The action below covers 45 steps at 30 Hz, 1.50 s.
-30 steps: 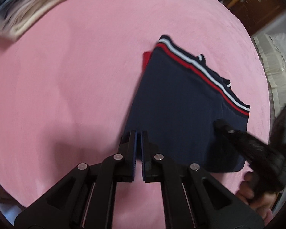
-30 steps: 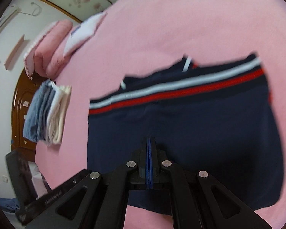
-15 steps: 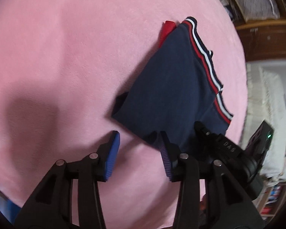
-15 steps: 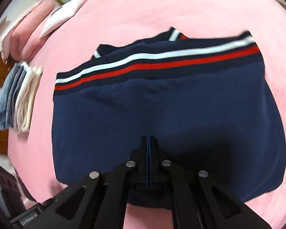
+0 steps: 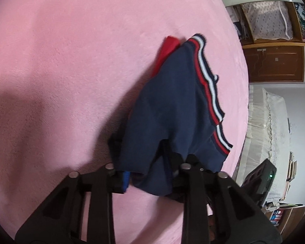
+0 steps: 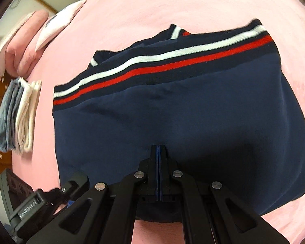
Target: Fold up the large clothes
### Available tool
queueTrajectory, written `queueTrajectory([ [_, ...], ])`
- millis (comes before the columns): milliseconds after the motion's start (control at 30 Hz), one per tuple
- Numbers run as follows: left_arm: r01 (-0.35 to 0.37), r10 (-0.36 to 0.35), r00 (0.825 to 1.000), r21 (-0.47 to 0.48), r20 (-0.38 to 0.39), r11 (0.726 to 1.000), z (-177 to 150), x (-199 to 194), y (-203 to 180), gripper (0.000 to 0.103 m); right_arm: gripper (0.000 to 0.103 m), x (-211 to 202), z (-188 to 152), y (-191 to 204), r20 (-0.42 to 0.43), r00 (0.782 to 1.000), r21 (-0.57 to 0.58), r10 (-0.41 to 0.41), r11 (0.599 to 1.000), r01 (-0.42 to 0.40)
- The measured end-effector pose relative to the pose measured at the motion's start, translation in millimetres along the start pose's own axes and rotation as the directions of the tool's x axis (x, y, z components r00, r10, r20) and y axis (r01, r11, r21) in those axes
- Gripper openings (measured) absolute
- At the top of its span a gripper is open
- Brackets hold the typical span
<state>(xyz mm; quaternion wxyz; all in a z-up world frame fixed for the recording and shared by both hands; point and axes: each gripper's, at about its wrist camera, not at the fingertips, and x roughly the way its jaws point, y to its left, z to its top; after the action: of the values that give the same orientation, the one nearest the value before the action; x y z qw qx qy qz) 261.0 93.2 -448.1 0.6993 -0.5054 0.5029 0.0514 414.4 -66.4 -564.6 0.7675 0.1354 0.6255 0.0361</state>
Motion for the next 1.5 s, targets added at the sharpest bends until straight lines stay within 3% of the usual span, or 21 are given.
queueTrajectory([
  [100, 0.028, -0.03, 0.998, 0.035, 0.055, 0.999, -9, -20, -11, 0.014, 0.0, -3, 0, -1, 0.011, 1.0, 0.019, -0.003, 1.0, 0.002],
  [200, 0.028, -0.047, 0.993, 0.164, 0.112, 0.986, -19, -47, -33, 0.004, 0.0, -8, -2, -5, 0.028, 1.0, 0.044, 0.01, 0.999, -0.011],
  [300, 0.015, -0.063, 0.989, 0.337, 0.134, 0.941, -34, -58, -68, 0.003, 0.0, -12, -4, -13, 0.039, 0.998, 0.056, 0.041, 0.998, -0.043],
  [500, -0.016, -0.076, 0.985, 0.518, 0.155, 0.855, -55, -71, -108, 0.003, 0.0, -17, -2, -44, 0.026, 0.987, 0.093, 0.158, 0.983, -0.16],
  [700, -0.074, -0.07, 0.98, 0.667, 0.186, 0.741, -100, -76, -151, 0.003, 0.0, -24, 13, -93, -0.04, 0.959, 0.102, 0.28, 0.956, -0.275],
  [867, -0.097, -0.048, 0.983, 0.725, 0.177, 0.681, -142, -73, -178, 0.003, 0.0, -28, 30, -120, -0.118, 0.954, 0.04, 0.277, 0.961, -0.274],
  [1000, -0.13, -0.016, 0.983, 0.752, 0.183, 0.647, -170, -63, -197, 0.003, 0.0, -39, 42, -139, -0.171, 0.928, 0.01, 0.331, 0.942, -0.335],
  [1133, -0.133, 0.014, 0.987, 0.76, 0.161, 0.636, -190, -39, -214, 0.003, 0.0, -67, 54, -171, -0.127, 0.924, -0.04, 0.36, 0.929, -0.367],
  [1200, -0.133, 0.046, 0.99, 0.779, 0.133, 0.613, -202, -30, -209, 0.003, 0.0, -81, 62, -190, -0.102, 0.945, -0.053, 0.312, 0.947, -0.318],
  [1267, -0.146, 0.095, 0.989, 0.792, 0.112, 0.593, -214, -11, -209, 0.003, 0.0, -91, 74, -210, -0.087, 0.943, -0.039, 0.321, 0.945, -0.325],
  [1433, -0.208, 0.221, 0.97, 0.803, 0.098, 0.558, -239, 33, -203, 0.003, 0.0, -109, 106, -254, -0.021, 0.963, 0.0, 0.267, 0.964, -0.267],
  [1500, -0.233, 0.256, 0.961, 0.81, 0.106, 0.539, -246, 43, -203, 0.003, 0.0, -120, 115, -271, -0.002, 0.953, 0.036, 0.303, 0.952, -0.303],
])
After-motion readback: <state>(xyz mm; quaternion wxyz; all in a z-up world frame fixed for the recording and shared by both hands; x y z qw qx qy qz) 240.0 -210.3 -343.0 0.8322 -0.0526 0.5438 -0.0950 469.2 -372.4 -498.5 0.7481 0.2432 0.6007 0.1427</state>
